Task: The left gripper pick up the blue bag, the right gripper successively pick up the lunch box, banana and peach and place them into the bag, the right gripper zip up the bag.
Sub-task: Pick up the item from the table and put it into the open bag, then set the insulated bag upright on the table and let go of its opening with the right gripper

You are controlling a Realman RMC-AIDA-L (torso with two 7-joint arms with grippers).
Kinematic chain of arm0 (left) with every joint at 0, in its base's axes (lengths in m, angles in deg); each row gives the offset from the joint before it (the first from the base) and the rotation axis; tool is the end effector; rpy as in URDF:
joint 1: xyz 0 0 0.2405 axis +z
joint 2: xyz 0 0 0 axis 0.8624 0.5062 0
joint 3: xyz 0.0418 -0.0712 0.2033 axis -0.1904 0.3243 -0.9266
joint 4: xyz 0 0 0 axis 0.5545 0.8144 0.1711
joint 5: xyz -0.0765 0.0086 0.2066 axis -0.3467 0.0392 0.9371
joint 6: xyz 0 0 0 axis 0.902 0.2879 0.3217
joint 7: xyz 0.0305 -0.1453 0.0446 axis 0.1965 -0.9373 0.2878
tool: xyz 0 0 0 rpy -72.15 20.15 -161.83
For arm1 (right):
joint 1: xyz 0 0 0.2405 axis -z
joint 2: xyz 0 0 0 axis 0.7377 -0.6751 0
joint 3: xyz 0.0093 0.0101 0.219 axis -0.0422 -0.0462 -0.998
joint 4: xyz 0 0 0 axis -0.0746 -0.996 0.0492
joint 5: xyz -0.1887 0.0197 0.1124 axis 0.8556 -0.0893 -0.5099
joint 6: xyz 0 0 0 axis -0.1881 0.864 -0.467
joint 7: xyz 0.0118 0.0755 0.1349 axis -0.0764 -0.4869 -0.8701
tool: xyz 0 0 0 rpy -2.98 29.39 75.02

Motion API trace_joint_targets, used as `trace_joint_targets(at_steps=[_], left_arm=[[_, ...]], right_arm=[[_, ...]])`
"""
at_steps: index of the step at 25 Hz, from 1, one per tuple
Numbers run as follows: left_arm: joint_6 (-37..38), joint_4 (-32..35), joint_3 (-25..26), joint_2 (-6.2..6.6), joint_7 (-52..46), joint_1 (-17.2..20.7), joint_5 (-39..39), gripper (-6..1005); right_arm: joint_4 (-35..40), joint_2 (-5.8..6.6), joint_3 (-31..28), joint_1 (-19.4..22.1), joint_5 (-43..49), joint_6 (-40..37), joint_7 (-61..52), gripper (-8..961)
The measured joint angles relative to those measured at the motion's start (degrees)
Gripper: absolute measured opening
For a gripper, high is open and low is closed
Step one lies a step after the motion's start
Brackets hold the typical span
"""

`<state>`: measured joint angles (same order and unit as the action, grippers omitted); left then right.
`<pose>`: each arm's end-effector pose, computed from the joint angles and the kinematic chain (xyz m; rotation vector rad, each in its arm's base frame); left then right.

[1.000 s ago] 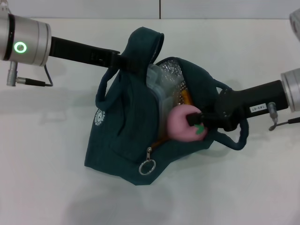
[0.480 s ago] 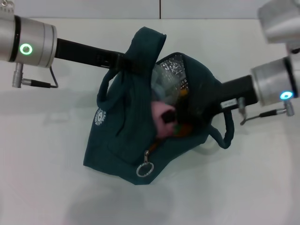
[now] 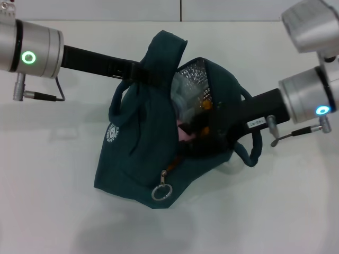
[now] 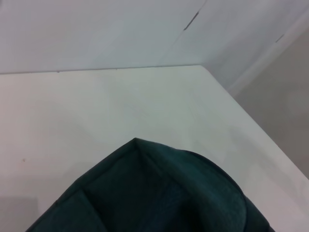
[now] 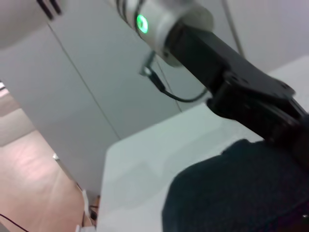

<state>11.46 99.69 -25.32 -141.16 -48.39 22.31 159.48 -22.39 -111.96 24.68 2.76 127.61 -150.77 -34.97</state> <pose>-0.1471 0.3637 0.0392 -2.6923 -1.3083 -0.4233 0.1142 0.3412 -0.0447 2.9201 -0.5157 -0.4671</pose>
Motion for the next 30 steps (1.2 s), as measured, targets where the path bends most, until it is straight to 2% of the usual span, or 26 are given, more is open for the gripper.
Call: trace_joint_targets(at_steps=[6, 13, 16, 20, 25, 30], left_arm=[[0.05, -0.19, 0.0, 0.18, 0.0, 0.27, -0.01, 49], [0.05, -0.36, 0.03, 0.29, 0.01, 0.29, 0.0, 52], [0.05, -0.39, 0.05, 0.28, 0.01, 0.28, 0.09, 54], [0.03, -0.42, 0.3, 0.36, 0.01, 0.34, 0.4, 56], [0.03, -0.42, 0.15, 0.49, -0.04, 0.25, 0.46, 60], [0.05, -0.42, 0.09, 0.45, -0.02, 0.13, 0.47, 63]], right_arm=[[5.35, 0.06, -5.78, 5.51, -1.39, -4.62, -0.2, 533], [6.3, 0.48, -22.51, 12.95, -1.7, -17.98, 5.29, 531], [6.11, 0.93, -26.75, 17.47, -1.5, -17.53, 9.67, 530], [4.48, 0.98, -27.69, 21.59, -1.07, -11.4, 16.63, 527], [0.7, 0.52, -26.77, 21.58, 0.74, -4.04, 19.76, 525], [-7.69, 0.25, -25.51, 16.53, 1.16, 2.74, 24.02, 524]])
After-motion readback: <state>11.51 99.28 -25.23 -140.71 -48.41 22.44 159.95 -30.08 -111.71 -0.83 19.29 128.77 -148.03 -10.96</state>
